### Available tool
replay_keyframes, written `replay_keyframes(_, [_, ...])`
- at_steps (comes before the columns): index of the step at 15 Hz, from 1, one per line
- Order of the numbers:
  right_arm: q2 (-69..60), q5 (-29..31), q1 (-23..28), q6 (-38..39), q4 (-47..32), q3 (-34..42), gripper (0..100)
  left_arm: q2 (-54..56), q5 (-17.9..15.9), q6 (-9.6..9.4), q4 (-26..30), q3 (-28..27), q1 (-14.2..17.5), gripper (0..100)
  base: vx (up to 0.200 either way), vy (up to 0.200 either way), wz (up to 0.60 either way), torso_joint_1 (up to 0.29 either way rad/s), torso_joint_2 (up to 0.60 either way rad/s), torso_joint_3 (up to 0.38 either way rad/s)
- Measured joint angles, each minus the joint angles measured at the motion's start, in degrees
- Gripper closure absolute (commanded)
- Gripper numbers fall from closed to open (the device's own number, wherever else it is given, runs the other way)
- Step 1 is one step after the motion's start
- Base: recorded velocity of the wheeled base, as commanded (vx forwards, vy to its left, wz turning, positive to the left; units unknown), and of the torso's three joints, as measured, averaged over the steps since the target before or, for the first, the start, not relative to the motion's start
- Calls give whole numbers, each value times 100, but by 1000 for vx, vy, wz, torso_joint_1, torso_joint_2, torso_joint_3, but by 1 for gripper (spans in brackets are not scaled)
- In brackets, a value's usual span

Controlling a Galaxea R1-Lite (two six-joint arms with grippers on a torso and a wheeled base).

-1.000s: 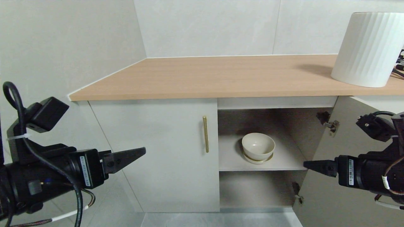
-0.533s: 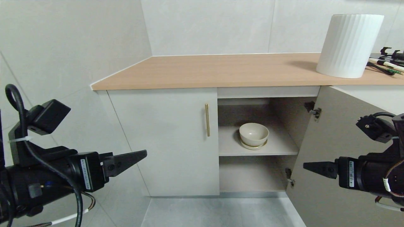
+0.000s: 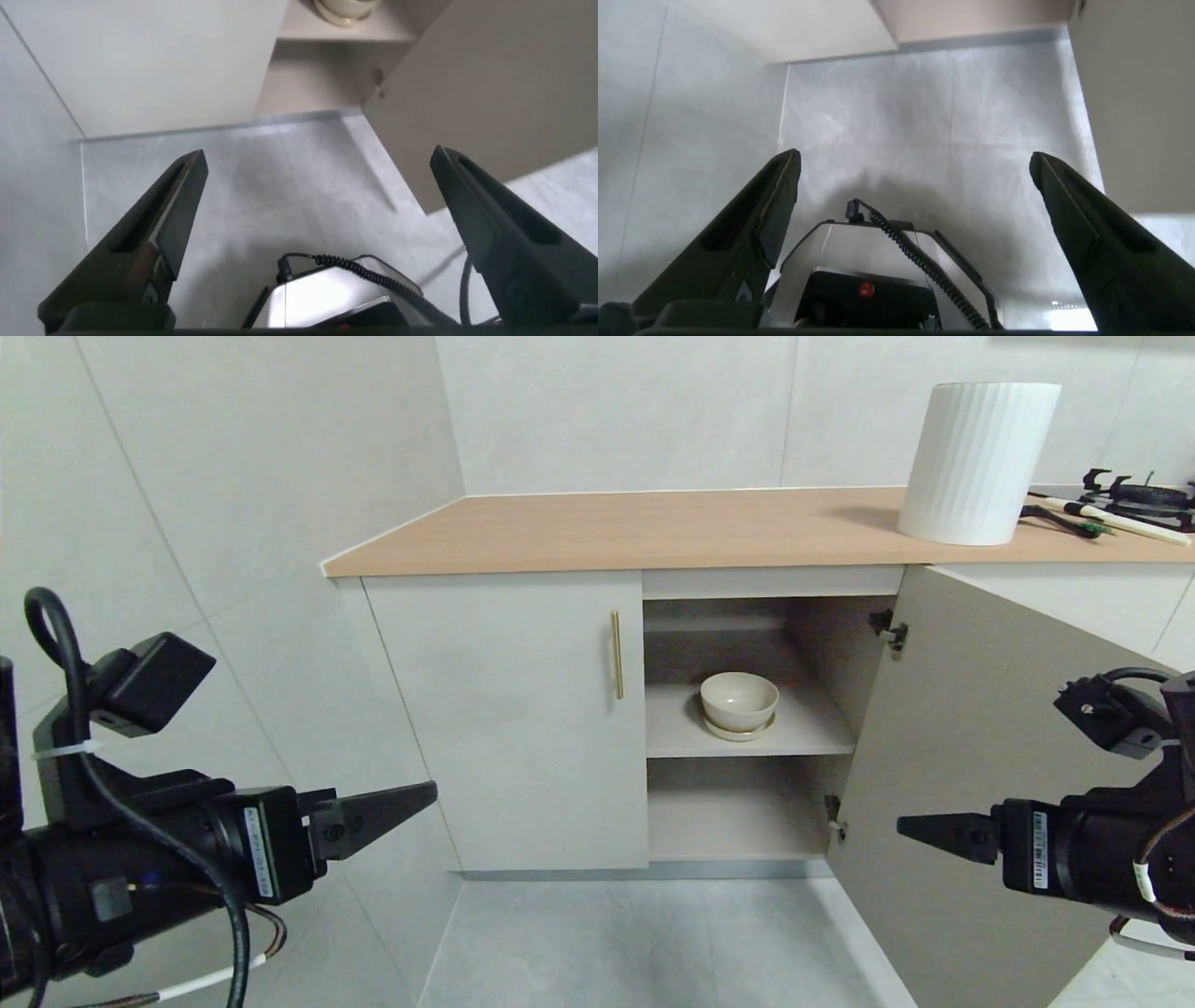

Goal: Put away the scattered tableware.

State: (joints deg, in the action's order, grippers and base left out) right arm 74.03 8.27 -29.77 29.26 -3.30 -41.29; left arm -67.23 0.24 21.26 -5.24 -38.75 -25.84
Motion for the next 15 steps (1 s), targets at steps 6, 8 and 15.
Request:
replay_keyframes(6, [-13,5,1,-15,-17,4,0,-16,-65,-2,-6,20,2,0,0,0,0,0,0,0])
replay_keyframes(8, [-13,7,-2,-17,-24,6,0,-22,-60,-2,-9,15,0,0,0,0,0,0,0,0])
replay_keyframes(15, [-96,-167,1,-378,-974,-13,0,-33,-65,-11,-15,20,-9,0,0,-200,0,4,3,4])
